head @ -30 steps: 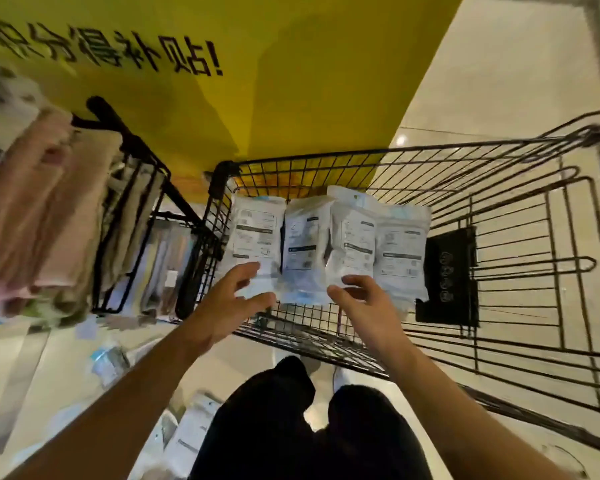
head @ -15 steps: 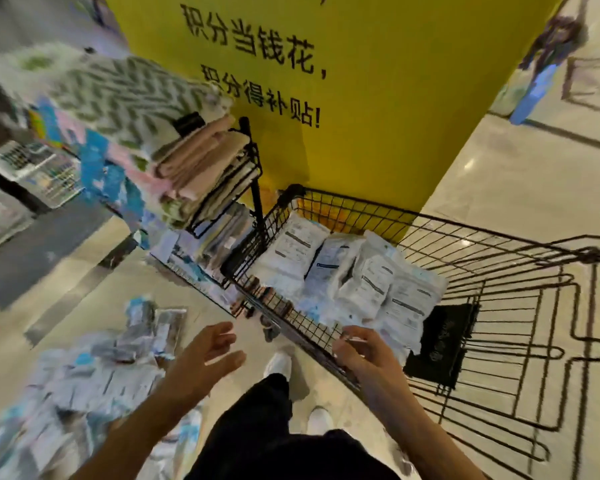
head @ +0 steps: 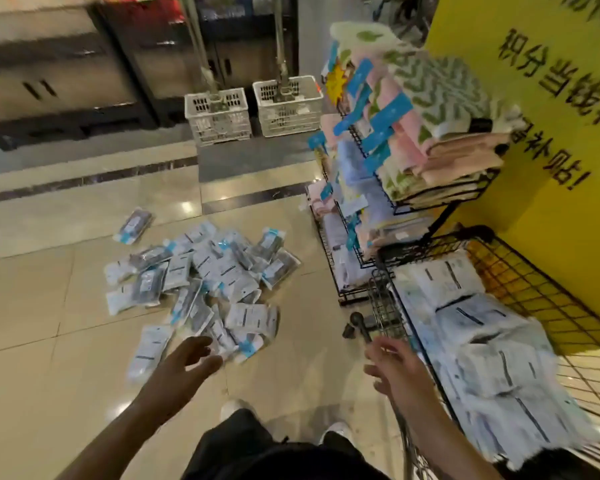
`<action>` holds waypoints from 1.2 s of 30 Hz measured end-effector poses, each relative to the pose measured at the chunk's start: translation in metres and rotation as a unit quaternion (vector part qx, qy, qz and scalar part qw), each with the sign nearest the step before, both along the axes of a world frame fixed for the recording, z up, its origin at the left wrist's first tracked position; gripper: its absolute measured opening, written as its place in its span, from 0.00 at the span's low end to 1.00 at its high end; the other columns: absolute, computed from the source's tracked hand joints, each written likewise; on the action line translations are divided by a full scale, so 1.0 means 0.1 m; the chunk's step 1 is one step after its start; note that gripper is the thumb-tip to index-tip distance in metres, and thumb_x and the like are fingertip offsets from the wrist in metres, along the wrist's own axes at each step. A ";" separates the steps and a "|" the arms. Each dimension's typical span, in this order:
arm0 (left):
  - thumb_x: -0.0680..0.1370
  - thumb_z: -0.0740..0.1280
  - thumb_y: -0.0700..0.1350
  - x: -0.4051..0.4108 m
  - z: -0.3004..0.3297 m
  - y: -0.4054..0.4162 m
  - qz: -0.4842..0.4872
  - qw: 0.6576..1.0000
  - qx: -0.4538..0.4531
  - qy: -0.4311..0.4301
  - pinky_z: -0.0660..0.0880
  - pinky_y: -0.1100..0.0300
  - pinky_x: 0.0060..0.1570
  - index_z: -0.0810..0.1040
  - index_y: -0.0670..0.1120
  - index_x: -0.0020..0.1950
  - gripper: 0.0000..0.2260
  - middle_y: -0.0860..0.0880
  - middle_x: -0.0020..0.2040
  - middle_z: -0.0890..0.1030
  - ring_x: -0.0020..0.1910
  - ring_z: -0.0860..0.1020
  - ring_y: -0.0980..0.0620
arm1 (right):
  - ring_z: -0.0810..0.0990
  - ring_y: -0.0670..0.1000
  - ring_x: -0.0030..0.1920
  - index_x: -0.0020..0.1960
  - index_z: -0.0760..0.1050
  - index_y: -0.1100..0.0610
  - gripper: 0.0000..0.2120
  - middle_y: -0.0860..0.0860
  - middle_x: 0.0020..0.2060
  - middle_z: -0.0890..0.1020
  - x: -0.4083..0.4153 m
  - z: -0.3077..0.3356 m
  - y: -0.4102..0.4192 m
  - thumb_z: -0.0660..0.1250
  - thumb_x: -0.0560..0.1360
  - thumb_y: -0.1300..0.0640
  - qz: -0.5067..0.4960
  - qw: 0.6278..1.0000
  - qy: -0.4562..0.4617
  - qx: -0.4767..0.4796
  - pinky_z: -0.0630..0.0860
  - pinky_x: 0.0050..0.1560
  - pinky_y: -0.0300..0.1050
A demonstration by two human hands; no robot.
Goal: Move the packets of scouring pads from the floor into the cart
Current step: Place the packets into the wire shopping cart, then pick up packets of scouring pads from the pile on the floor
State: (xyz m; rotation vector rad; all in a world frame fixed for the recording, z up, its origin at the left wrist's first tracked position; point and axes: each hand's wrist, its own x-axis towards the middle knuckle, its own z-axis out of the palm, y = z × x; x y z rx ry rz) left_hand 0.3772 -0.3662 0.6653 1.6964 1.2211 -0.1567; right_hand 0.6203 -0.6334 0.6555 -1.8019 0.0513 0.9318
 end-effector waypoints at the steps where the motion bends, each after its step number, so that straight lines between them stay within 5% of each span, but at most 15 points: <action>1: 0.81 0.71 0.54 -0.16 -0.02 0.03 0.013 1.000 -0.002 0.009 0.73 0.53 0.65 0.75 0.56 0.70 0.18 0.53 0.63 0.81 0.66 0.78 0.49 | 0.88 0.51 0.51 0.58 0.81 0.47 0.11 0.48 0.52 0.87 -0.06 0.00 0.13 0.73 0.78 0.46 0.026 1.000 -0.012 -0.004 0.82 0.57 0.56; 12: 0.83 0.68 0.54 -2.23 -0.29 0.74 0.228 0.971 -0.073 -0.024 0.75 0.49 0.68 0.75 0.54 0.71 0.17 0.54 0.64 0.81 0.62 0.79 0.56 | 0.86 0.55 0.54 0.58 0.80 0.49 0.10 0.51 0.52 0.86 -1.55 -0.16 2.13 0.73 0.79 0.47 0.236 0.971 0.002 -0.040 0.81 0.59 0.56; 21: 0.82 0.70 0.52 -3.80 -0.44 1.42 0.332 0.941 -0.063 0.001 0.76 0.48 0.67 0.76 0.51 0.71 0.17 0.52 0.64 0.81 0.62 0.79 0.51 | 0.86 0.53 0.54 0.58 0.80 0.49 0.07 0.50 0.54 0.86 -2.90 -0.18 3.49 0.70 0.82 0.49 0.351 0.935 0.003 -0.050 0.80 0.59 0.55; 36: 0.81 0.72 0.51 -4.24 -0.72 3.24 0.399 0.911 -0.104 -0.017 0.77 0.47 0.67 0.81 0.55 0.62 0.10 0.54 0.60 0.83 0.61 0.80 0.54 | 0.87 0.54 0.51 0.55 0.82 0.52 0.06 0.52 0.50 0.88 -3.28 -0.60 5.61 0.70 0.82 0.51 0.357 0.930 -0.003 -0.084 0.81 0.49 0.47</action>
